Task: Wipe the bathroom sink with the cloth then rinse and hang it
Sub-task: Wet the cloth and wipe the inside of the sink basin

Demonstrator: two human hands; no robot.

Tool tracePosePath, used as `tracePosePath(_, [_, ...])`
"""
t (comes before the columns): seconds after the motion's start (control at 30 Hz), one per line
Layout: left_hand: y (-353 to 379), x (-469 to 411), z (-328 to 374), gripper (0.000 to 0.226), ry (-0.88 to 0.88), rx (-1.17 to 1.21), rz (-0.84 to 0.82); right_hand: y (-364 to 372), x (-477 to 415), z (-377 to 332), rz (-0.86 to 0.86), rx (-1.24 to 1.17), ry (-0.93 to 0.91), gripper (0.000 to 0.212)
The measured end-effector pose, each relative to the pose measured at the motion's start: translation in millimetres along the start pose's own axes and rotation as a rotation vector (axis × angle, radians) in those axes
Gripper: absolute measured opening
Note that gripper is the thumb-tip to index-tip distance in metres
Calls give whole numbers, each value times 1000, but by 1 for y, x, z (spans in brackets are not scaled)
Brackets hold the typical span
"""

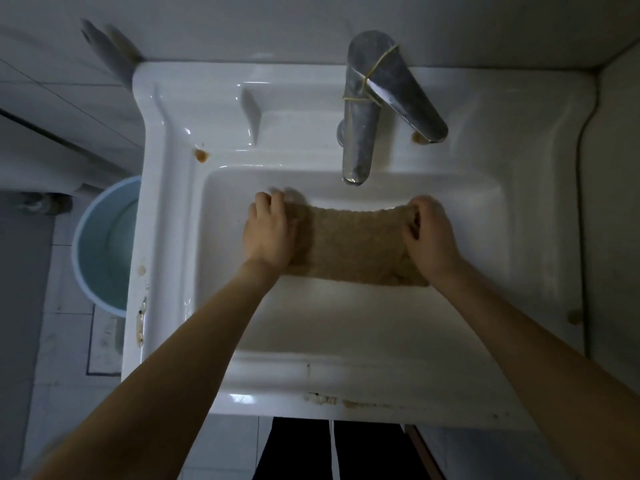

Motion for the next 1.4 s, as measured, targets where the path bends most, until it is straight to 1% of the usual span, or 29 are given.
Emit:
tracePosePath(0.03, [0, 5, 0, 44, -23, -10, 10, 3, 4, -4, 13, 107, -54, 33])
tracePosePath(0.1, [2, 17, -2, 38, -100, 24, -35, 9, 12, -12, -5, 272, -169, 44])
tracePosePath(0.13, [5, 22, -2, 37, -144, 32, -79, 12, 16, -13, -43, 343, -225, 49])
tracePosePath(0.2, [12, 29, 1, 43, -198, -1, -142, 21, 22, -9, -172, 460, -299, 55])
tracePosePath(0.27, [19, 29, 6, 51, -221, -66, -171, 29, 27, -2, -281, 488, -284, 58])
tracePosePath(0.33, [25, 25, 12, 52, -232, -83, -196, 34, 29, 4, -336, 507, -259, 58])
tracePosePath(0.43, [30, 19, 12, 47, -259, 56, -255, 37, 31, 6, -364, 540, -254, 59])
tracePosePath(0.53, [27, 13, 1, 38, -308, 171, -342, 37, 32, 5, -370, 546, -261, 58])
tracePosePath(0.6, [21, 12, -3, 31, -304, 270, -429, 36, 32, 5, -368, 531, -258, 58])
tracePosePath(0.67, [14, 15, 0, 29, -297, 470, -518, 32, 30, 3, -356, 498, -259, 58])
tracePosePath(0.73, [9, 22, 11, 37, -308, 699, -580, 25, 29, 2, -336, 468, -261, 58])
tracePosePath(0.8, [8, 28, 28, 47, -255, 807, -627, 14, 30, 3, -320, 485, -223, 62])
tracePosePath(0.9, [17, 35, 68, 60, -156, 831, -691, -4, 35, 6, -288, 590, -157, 61])
tracePosePath(0.97, [29, 40, 99, 65, -112, 837, -664, -14, 39, 9, -273, 609, -149, 65])
tracePosePath(1.03, [45, 45, 127, 67, -86, 757, -641, -19, 42, 11, -246, 600, -149, 67])
tracePosePath(1.07, [54, 48, 138, 69, -82, 701, -663, -20, 44, 13, -234, 597, -145, 66])
tracePosePath(1.17, [77, 56, 153, 74, -82, 589, -818, -19, 46, 19, -194, 563, -142, 60])
tracePosePath(1.2, [78, 57, 153, 71, -87, 594, -822, -20, 46, 19, -155, 513, -136, 59])
tracePosePath(1.23, [75, 57, 150, 65, -90, 613, -770, -22, 45, 18, -102, 442, -120, 58])
tracePosePath(1.27, [71, 55, 143, 54, -95, 621, -671, -25, 45, 16, -47, 367, -102, 56])
tracePosePath(1.33, [62, 49, 124, 30, -120, 576, -399, -29, 45, 10, 29, 260, -117, 50])
tracePosePath(1.37, [59, 46, 110, 20, -152, 527, -289, -30, 44, 5, 25, 238, -158, 49])
tracePosePath(1.4, [58, 43, 99, 17, -199, 482, -236, -28, 44, 1, -5, 246, -209, 49])
Point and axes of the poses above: each hand's wrist, its own x-axis away from the middle knuckle, its own y-axis out of the palm, z = x × y, the point moved 2 cm from there along -x, towards the middle knuckle, and after that the axes turned 7 degrees about -y, right-handed, at the moved point
